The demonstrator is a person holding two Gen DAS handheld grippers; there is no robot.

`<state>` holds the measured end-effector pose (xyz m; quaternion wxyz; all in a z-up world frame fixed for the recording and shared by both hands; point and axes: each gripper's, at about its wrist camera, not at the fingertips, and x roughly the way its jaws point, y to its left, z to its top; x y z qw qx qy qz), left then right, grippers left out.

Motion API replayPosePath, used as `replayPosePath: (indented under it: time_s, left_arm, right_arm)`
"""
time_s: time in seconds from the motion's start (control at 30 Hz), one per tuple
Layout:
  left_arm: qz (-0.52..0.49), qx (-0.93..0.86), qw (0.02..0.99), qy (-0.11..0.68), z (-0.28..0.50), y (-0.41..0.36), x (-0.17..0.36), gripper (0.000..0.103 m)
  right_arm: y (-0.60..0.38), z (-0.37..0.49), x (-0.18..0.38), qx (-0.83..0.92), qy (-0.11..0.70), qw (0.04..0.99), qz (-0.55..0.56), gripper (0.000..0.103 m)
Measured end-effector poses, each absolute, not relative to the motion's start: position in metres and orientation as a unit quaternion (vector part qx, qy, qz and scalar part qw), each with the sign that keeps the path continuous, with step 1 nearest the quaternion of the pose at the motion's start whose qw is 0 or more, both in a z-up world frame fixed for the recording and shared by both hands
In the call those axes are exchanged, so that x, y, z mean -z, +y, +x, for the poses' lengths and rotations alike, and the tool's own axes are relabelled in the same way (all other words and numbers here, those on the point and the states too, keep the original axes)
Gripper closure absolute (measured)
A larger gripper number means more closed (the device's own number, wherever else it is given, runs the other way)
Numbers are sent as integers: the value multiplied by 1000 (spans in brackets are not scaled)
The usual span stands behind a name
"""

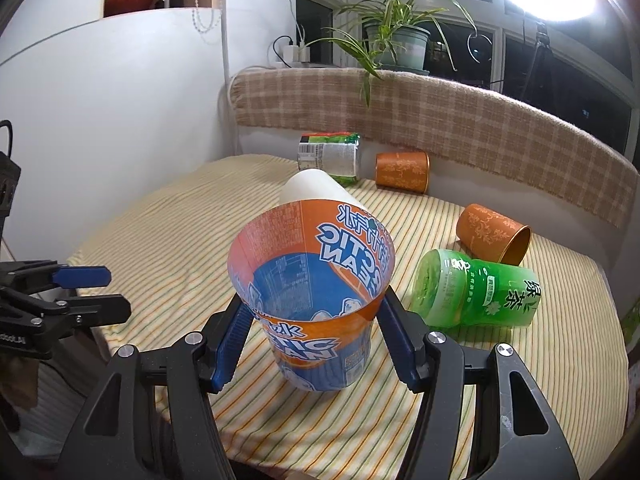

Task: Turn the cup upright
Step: 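Lower the upright blue bottle onto the table with the right gripper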

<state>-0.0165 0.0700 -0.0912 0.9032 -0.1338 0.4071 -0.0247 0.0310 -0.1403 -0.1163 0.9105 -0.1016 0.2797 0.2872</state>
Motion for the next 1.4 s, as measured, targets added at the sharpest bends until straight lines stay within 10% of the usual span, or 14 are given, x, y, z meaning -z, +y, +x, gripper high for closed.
replayPosePath:
  time_s: [1.4]
  left_arm:
    - [-53, 41, 962, 265, -13, 20, 27, 26]
  right_arm:
    - [-227, -12, 80, -182, 234, 955, 15, 24]
